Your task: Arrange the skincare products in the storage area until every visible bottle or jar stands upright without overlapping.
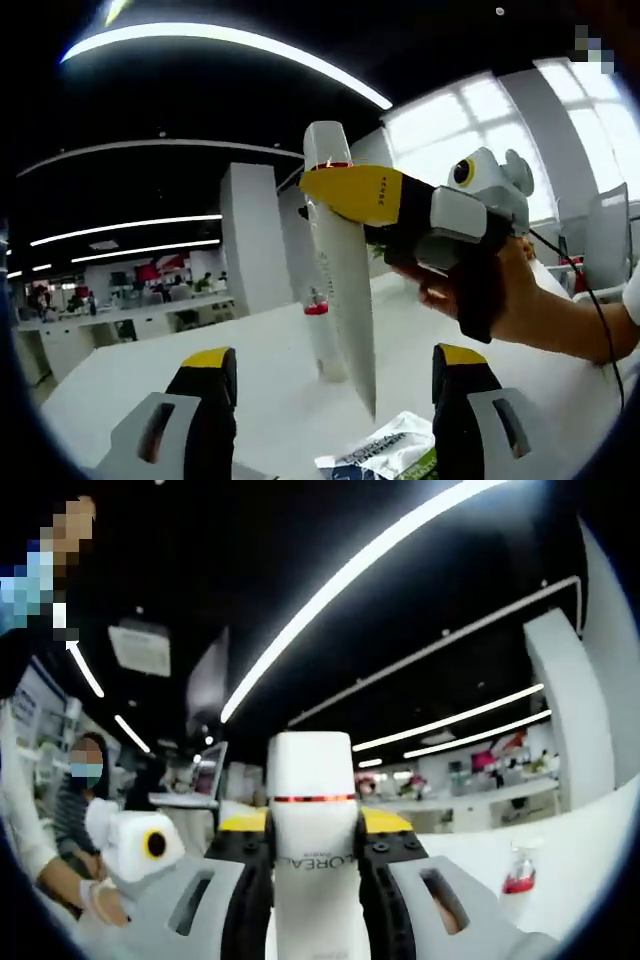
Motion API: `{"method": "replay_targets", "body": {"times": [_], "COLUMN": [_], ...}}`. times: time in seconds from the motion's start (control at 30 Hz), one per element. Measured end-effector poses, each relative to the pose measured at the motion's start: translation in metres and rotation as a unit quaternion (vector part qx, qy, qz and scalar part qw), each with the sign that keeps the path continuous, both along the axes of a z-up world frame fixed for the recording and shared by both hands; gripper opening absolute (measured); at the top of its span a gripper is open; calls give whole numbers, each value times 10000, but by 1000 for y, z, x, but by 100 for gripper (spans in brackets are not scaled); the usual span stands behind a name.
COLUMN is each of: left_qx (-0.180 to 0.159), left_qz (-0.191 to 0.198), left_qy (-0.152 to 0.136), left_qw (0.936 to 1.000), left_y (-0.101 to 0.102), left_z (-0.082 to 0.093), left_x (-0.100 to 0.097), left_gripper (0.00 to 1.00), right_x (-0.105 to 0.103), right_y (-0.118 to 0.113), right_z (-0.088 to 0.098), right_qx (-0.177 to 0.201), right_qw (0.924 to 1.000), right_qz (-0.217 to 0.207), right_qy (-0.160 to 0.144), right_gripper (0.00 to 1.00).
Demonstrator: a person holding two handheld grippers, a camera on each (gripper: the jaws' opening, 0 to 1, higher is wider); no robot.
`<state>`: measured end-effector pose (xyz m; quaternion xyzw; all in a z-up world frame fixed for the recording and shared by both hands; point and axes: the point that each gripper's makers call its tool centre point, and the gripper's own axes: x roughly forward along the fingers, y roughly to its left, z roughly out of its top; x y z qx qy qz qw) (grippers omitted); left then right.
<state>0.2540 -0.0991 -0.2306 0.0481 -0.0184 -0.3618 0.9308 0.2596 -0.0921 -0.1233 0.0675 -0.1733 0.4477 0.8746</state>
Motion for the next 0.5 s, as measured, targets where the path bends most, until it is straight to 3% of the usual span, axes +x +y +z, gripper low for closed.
{"method": "replay_targets", "body": {"times": [0.07, 0.23, 0.3, 0.33, 0.4, 0.43, 0.47, 0.5], "left_qx": [-44, -435, -367, -195, -17, -77, -32, -9], "left_qz": [-5, -184, -151, 7, 64, 279, 172, 223], "left_qy": [129, 299, 175, -100, -339, -246, -380, -333], "left_qw": [9999, 9984, 9991, 9998, 9994, 9993, 9991, 9992], "left_y": [-3, -5, -4, 1, 4, 8, 6, 8], "left_z": [-9, -16, -16, -14, -13, -15, -11, -13], "left_x": [2, -1, -1, 2, 1, 3, 2, 3], "left_gripper": [81, 53, 41, 35, 18, 17, 16, 16], "right_x": [-1, -3, -6, -7, -8, -8, -8, -8], "right_y": [2, 4, 6, 6, 8, 7, 7, 7], "right_z": [-2, -4, -4, -5, -7, -7, -6, -7], "right_qx": [51, 96, 248, 310, 316, 354, 390, 399], "right_qw": [10000, 9998, 9992, 9987, 9987, 9988, 9986, 9986], "right_qz": [64, 133, 273, 337, 331, 300, 304, 316], "right_qy": [50, 72, 160, 204, 205, 169, 164, 159], "right_gripper": [30, 30, 30, 30, 30, 30, 30, 31]}}
